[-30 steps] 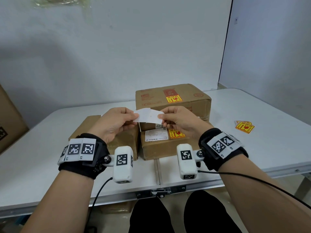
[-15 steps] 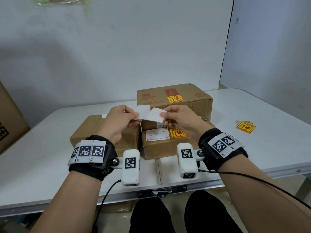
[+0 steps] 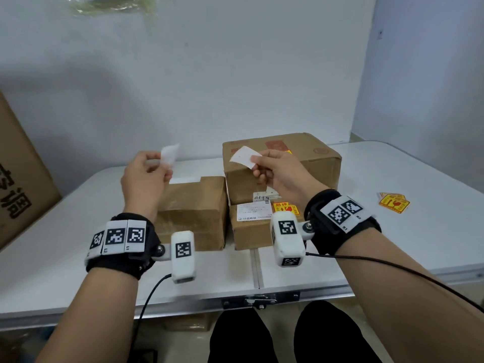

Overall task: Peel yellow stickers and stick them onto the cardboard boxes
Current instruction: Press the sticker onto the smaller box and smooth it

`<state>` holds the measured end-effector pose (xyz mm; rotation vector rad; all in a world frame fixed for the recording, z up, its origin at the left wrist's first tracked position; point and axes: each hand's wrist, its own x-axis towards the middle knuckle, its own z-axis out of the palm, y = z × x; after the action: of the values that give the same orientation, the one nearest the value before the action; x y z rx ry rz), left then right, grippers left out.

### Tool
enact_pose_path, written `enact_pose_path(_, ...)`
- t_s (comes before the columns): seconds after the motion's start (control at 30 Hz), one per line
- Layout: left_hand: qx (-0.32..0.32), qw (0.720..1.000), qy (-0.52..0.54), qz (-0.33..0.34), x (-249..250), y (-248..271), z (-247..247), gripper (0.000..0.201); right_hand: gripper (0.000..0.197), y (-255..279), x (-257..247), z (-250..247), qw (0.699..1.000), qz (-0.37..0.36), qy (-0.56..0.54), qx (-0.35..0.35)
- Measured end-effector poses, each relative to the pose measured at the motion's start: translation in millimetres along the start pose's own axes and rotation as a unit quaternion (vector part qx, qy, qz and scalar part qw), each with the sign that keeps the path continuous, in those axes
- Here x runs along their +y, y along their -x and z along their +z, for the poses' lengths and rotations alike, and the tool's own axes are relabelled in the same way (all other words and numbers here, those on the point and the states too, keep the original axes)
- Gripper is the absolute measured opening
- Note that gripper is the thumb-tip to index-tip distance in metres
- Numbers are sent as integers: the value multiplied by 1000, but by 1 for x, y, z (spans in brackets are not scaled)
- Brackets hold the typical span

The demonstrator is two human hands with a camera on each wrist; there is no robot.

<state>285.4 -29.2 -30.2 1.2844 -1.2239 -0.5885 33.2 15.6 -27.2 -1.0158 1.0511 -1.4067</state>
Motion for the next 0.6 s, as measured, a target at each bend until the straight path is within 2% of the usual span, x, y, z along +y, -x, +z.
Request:
enact_pose_path(0.1, 54, 992, -113, 32, -18, -15, -36, 11, 4, -8, -2, 26, 999, 16, -38, -13)
enact_pose_path(0.2, 81, 986, -149, -5, -36, -22, -61, 21, 7, -15, 2, 51, 995, 52, -84, -12)
enact_pose_path(0.27, 57, 983, -170, -37, -48, -23, -71, 25, 8, -18, 6, 65, 993, 74, -94, -14)
enact_pose_path(0.4, -33, 982, -166, -84, -65, -24, -78, 31, 9, -20, 14, 81, 992, 88, -88, -26)
enact_pose_path(0.53, -24, 983, -167, -70, -59, -24, -77, 32, 10, -23, 16, 88, 994, 81, -68, -27)
enact_pose_path(0.6, 7, 984, -174, -25, -47, -22, -74, 30, 11, -23, 15, 91, 995, 77, -57, -30)
